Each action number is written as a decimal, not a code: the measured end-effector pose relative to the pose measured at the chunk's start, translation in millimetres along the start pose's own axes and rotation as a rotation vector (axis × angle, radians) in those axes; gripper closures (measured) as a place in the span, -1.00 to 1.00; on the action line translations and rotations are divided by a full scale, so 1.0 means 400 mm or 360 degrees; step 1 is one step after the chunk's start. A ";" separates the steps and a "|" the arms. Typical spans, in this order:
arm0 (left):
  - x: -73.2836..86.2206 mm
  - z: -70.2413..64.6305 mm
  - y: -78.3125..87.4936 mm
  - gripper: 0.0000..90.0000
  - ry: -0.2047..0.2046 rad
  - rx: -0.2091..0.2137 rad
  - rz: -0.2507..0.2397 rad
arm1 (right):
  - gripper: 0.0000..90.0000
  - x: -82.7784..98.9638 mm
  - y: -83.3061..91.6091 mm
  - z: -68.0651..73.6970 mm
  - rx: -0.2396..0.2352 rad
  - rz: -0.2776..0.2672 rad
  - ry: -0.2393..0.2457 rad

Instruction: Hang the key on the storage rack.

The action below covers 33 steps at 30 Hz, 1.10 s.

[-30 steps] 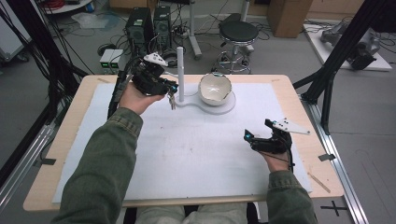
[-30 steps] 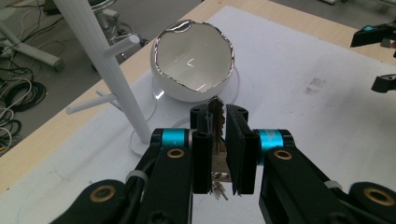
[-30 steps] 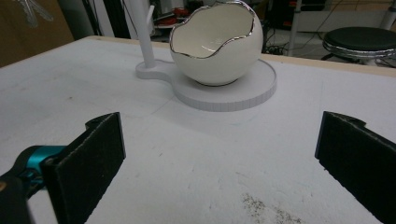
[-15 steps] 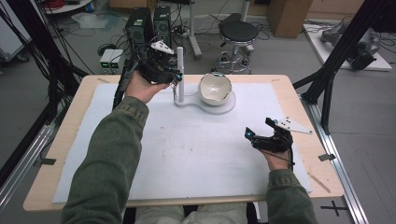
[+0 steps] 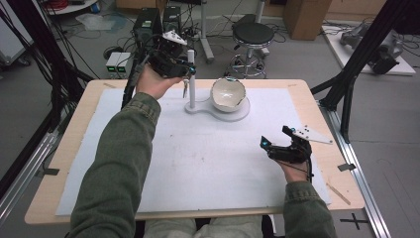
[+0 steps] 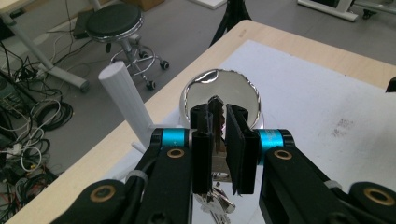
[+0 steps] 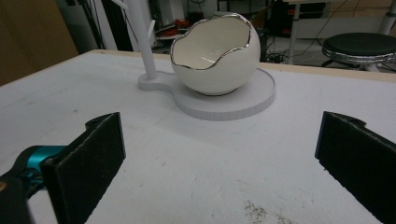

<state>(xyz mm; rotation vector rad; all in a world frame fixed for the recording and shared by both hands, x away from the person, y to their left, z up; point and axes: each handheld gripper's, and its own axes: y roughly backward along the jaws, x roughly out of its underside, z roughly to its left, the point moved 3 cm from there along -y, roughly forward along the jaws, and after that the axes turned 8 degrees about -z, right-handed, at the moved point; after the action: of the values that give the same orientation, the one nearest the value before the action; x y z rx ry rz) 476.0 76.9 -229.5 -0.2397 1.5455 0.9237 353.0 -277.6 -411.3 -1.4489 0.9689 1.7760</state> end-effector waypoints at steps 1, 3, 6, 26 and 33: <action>-0.004 0.001 -0.001 0.80 0.0007 0.0005 -0.0018 | -0.99 0.000 0.000 0.000 -0.0001 0.0000 0.0000; -0.010 0.005 -0.008 0.80 0.0017 0.0007 -0.0035 | -0.99 0.000 0.000 0.000 -0.0003 -0.0003 -0.0002; -0.011 0.014 -0.022 0.80 0.0029 -0.0001 -0.0048 | -0.99 -0.001 0.002 0.001 -0.0002 -0.0003 0.0005; -0.004 0.063 -0.085 0.79 0.0141 -0.0027 -0.0147 | -0.99 -0.009 0.038 -0.032 0.0063 -0.0055 -0.0063; 0.009 0.079 -0.101 0.80 0.0155 -0.0046 -0.0129 | -0.99 -0.012 0.050 -0.052 0.0102 -0.0084 -0.0098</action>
<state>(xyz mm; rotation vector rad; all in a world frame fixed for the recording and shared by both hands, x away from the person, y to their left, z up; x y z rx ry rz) 524.5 72.7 -247.0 -0.3703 1.6005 0.8817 347.6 -306.1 -406.3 -1.3600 0.9393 1.7256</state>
